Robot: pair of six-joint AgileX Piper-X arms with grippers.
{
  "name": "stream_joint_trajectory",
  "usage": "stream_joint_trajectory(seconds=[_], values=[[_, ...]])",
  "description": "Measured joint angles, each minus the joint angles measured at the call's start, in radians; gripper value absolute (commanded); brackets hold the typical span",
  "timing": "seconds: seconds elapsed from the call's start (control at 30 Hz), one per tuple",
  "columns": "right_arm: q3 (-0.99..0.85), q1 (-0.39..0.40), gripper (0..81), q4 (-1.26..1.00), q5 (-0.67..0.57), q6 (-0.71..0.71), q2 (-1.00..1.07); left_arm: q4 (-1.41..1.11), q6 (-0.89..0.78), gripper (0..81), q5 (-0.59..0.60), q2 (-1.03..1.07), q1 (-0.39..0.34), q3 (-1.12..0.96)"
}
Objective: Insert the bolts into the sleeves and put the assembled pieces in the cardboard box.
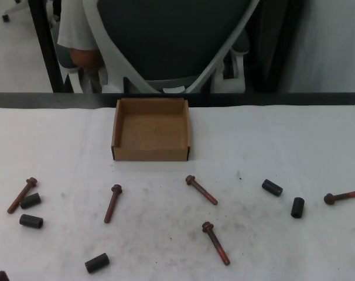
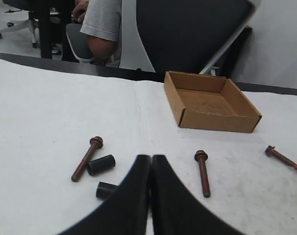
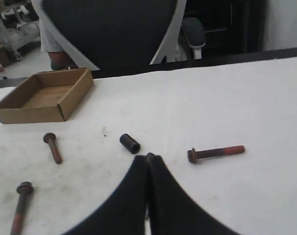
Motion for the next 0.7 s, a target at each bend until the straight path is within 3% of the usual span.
stream_joint_trajectory(seconds=[0.17, 0.7], values=[[0.0, 0.0, 0.3, 0.0, 0.026, -0.124, 0.0, 0.0, 0.04, 0.8, -0.041, 0.0, 0.0, 0.0], [0.0, 0.0, 0.3, 0.008, 0.099, -0.145, 0.0, 0.018, 0.04, 0.8, -0.05, 0.0, 0.0, 0.0]])
